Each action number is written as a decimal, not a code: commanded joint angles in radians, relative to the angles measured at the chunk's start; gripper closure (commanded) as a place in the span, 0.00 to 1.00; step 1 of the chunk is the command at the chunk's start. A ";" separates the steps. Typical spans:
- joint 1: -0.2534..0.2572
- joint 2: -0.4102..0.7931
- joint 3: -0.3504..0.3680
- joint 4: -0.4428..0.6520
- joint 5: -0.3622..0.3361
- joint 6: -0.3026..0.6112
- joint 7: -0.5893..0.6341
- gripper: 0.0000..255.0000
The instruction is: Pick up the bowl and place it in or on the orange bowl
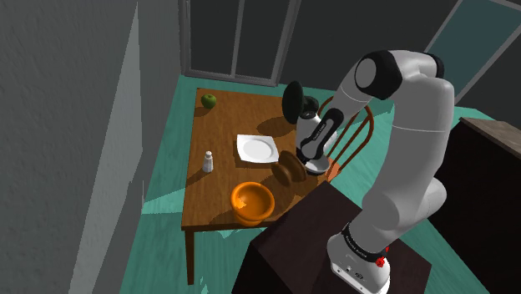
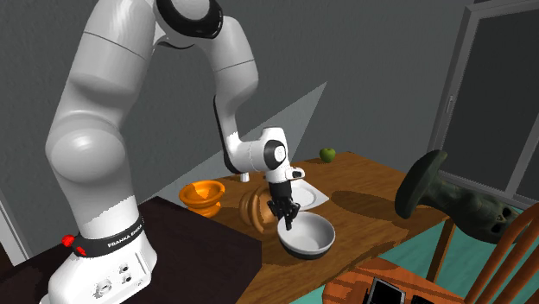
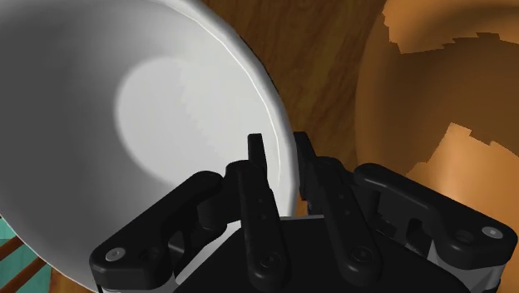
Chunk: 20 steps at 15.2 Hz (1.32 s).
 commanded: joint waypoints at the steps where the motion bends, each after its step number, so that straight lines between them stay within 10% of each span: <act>1: -0.007 -0.028 0.006 -0.010 0.008 -0.018 -0.014 1.00; 20: -0.039 -0.316 0.063 -0.069 0.124 -0.241 -0.164 1.00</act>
